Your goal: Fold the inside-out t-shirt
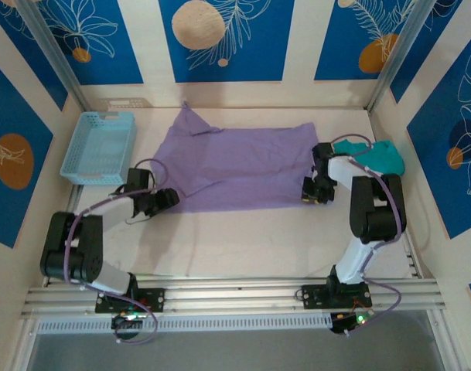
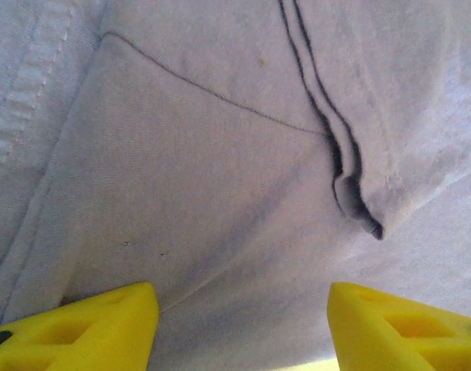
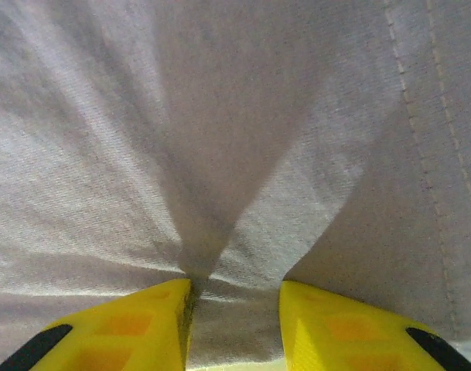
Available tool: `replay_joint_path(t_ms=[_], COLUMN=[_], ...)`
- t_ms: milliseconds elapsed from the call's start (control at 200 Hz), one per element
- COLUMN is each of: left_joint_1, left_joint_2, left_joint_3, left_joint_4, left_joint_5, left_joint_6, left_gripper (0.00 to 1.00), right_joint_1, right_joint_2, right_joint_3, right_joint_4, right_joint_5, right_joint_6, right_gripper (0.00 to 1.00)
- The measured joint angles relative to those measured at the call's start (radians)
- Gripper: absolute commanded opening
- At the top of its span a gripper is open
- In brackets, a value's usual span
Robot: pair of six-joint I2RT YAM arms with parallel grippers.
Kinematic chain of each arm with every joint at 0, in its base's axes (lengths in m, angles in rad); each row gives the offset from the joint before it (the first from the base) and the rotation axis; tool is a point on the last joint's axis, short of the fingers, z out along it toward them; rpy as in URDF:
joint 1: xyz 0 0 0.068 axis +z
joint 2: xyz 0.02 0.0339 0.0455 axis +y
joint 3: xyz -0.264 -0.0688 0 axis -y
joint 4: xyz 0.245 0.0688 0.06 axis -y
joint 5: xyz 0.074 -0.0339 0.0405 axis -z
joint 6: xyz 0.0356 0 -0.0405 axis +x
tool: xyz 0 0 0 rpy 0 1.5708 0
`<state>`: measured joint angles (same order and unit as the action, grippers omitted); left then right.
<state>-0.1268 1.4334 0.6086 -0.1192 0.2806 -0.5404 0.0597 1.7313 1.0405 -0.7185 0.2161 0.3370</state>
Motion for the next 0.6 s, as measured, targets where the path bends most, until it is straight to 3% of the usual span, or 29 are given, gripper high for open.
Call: replay_joint_path(t_ms=[180,250,325,420,510,600], left_joint_1=[-0.016,-0.016,-0.013,-0.005,0.005,0.028], left_joint_2=[-0.219,-0.279,-0.309,-0.281,-0.227,-0.178], left_joint_3=[-0.118,-0.116,-0.104,-0.091,-0.090,-0.090], left_joint_4=[-0.104,-0.121,-0.127,-0.110,-0.090,-0.074], left_joint_5=[-0.004,-0.017,-0.026,-0.022,-0.012,0.000], left_joint_6=[-0.011,-0.012,-0.020,-0.045,-0.071,-0.084], left_gripper=[0.63,0.63,0.62,0.59,0.55,0.51], right_joint_1=[0.087,0.168,0.261,0.423,0.605,0.726], right_joint_2=[-0.335,-0.501,-0.577,-0.521,-0.351,-0.177], right_joint_3=[-0.189,-0.219,-0.222,-0.200,-0.134,-0.035], right_joint_4=[0.014,0.092,0.217,0.366,0.471,0.527], right_joint_5=[0.072,0.037,-0.026,-0.049,-0.064,-0.085], right_joint_6=[0.024,-0.002,-0.043,-0.126,-0.224,-0.301], right_gripper=[0.42,0.46,0.49,0.50,0.52,0.56])
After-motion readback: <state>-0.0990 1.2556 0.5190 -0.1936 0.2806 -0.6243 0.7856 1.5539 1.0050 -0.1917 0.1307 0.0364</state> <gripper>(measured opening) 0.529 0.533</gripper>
